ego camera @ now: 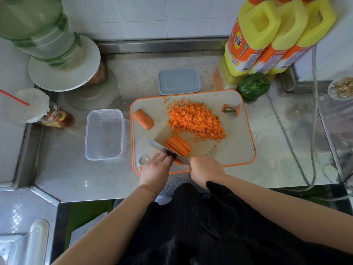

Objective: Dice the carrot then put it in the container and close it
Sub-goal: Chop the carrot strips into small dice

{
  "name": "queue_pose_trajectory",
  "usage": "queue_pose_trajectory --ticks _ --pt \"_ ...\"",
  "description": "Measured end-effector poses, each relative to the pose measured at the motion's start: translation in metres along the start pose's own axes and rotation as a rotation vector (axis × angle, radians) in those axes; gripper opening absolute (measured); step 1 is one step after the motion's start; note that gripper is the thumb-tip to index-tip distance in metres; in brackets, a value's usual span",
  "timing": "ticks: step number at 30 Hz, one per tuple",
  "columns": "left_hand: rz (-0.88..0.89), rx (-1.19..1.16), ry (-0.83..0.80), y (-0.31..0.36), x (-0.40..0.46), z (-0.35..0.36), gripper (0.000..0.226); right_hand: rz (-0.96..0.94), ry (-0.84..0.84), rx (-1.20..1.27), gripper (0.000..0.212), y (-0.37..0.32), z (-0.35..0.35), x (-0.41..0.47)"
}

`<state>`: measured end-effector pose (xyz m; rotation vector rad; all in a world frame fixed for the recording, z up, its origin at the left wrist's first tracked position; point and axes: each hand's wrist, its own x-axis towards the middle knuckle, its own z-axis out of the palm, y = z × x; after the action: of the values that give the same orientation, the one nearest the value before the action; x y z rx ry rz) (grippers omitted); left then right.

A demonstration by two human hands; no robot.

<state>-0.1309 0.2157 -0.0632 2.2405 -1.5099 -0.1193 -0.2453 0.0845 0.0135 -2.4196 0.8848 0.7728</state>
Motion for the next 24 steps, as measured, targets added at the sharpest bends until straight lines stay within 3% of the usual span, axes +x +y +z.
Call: queue_pose_trajectory --ticks 10,14,17,22,24 --pt "-0.023 0.034 -0.064 -0.003 -0.002 0.002 0.036 0.056 -0.024 0.128 0.031 0.007 -0.005 0.014" --pt "-0.024 0.11 -0.069 0.004 0.008 -0.003 0.035 0.005 0.032 0.057 0.027 0.006 -0.004 0.005" --pt "0.003 0.121 0.014 0.001 0.008 -0.002 0.032 -0.059 0.125 -0.03 0.021 0.005 -0.006 -0.001" --pt "0.02 -0.027 0.335 0.006 0.003 -0.028 0.021 -0.085 0.121 -0.112 0.021 0.002 -0.004 -0.006" --pt "-0.016 -0.017 0.313 0.013 0.015 -0.046 0.013 -0.099 0.126 -0.139 0.03 -0.001 -0.004 -0.006"
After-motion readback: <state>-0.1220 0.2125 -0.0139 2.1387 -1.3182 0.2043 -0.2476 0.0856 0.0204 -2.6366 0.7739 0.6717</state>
